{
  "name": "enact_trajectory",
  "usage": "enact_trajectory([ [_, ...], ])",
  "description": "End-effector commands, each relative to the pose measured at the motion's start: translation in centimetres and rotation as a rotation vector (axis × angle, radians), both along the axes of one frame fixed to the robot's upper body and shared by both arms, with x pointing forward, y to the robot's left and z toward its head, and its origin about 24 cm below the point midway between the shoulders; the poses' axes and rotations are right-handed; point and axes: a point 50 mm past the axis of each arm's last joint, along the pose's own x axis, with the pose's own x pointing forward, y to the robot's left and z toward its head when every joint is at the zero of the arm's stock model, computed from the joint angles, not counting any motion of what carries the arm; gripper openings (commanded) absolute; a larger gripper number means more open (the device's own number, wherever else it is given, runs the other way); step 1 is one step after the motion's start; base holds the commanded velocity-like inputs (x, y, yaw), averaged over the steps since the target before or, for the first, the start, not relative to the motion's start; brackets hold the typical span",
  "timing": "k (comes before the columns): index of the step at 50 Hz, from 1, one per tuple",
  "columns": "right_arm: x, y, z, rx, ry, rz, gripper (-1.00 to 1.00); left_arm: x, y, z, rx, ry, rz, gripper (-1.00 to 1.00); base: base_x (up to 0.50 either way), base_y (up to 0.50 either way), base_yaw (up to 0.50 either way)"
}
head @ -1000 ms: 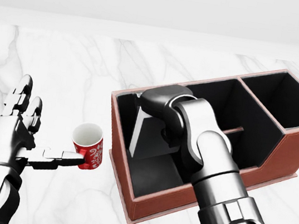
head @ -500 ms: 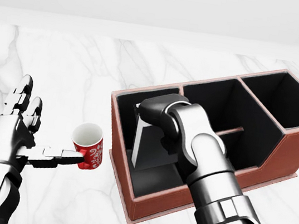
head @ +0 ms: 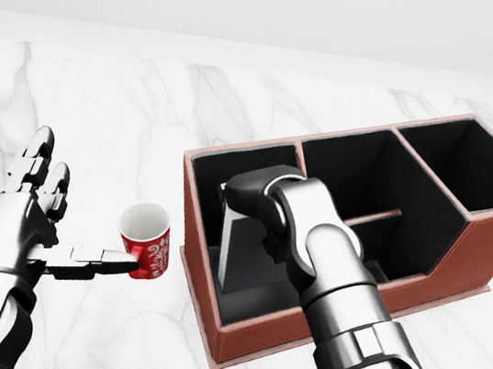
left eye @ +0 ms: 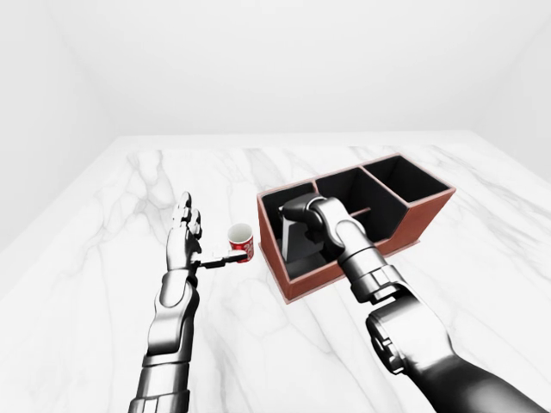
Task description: Pick up the book and place it in the left compartment of the caddy.
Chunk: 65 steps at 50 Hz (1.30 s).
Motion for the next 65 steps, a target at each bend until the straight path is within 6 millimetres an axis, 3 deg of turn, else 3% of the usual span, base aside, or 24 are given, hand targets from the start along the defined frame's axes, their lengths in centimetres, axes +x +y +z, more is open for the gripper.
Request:
enact_trajectory([
  [1,0.0,0.3,0.3,0.026,0.005,0.006,-1.0,0.0,0.0,-0.1,0.0,0.001,0.0,1.0,0.0,0.0,0.0],
  [35,-0.2,1.0,-1.6,-0.053,0.074,0.017,-1.0,0.1,0.2,0.1,-0.002,-0.003,0.0,1.0,0.0,0.0,0.0],
  [61,-0.3,0.7,-1.0,-0.029,0.028,0.016,-1.0,0.1,0.2,0.1,0.0,0.0,0.002,1.0,0.0,0.0,0.0],
  [62,-0.4,0.7,-1.0,-0.028,0.026,0.016,-0.89,0.1,0.2,0.1,0.0,0.0,0.002,1.0,0.0,0.0,0.0],
  [65,-0.4,0.7,-1.0,-0.026,0.026,0.017,-0.87,0.1,0.2,0.1,0.0,0.0,0.002,1.0,0.0,0.0,0.0],
])
